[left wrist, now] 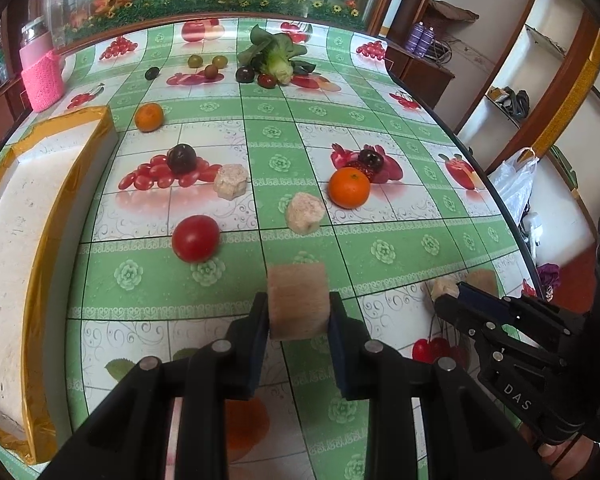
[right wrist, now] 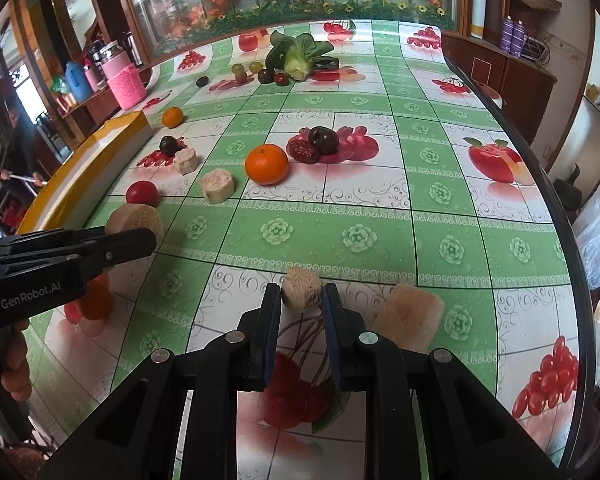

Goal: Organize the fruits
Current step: 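Grasp the beige square block with the left gripper while the right holds the cube, then carry both beige pieces over the tray and open both grippers to drop them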

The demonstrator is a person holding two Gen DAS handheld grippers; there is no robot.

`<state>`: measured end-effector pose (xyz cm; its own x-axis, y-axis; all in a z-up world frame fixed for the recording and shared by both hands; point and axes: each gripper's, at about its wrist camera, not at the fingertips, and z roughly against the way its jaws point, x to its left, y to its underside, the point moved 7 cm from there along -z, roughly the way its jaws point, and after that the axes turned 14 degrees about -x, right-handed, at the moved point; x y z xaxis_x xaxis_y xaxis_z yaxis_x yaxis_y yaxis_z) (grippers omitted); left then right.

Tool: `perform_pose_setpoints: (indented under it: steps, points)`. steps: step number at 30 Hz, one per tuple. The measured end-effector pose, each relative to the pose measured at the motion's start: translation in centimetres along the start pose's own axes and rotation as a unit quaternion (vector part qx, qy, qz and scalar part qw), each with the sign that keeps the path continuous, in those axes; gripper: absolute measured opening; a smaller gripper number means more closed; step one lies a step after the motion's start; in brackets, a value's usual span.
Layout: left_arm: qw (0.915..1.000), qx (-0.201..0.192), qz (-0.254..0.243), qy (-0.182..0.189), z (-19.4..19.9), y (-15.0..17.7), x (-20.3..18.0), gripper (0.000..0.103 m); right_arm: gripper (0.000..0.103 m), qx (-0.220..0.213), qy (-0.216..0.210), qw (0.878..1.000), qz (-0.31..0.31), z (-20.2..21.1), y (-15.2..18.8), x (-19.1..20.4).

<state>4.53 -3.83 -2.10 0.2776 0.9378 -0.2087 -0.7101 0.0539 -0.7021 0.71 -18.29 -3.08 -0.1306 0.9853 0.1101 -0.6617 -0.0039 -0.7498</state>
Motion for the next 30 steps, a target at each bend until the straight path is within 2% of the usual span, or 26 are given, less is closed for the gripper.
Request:
perform_pose_setpoints:
  steps: [14, 23, 30]
  points:
    - [0.9998, -0.002, -0.018, 0.005, 1.5, 0.9, -0.4, 0.031, 0.021, -0.001, 0.003, 1.000, 0.005, 1.0, 0.7, 1.1]
    - [0.9999, -0.002, -0.011, 0.004, 1.9, 1.0, 0.0, 0.031, 0.021, -0.005, -0.001, 1.000, 0.007, 1.3, 0.7, 1.9]
    - [0.9999, 0.002, -0.010, -0.001, 2.2, 1.3, 0.9, 0.031, 0.021, 0.007, 0.001, 1.000, -0.002, 0.4, 1.1, 1.7]
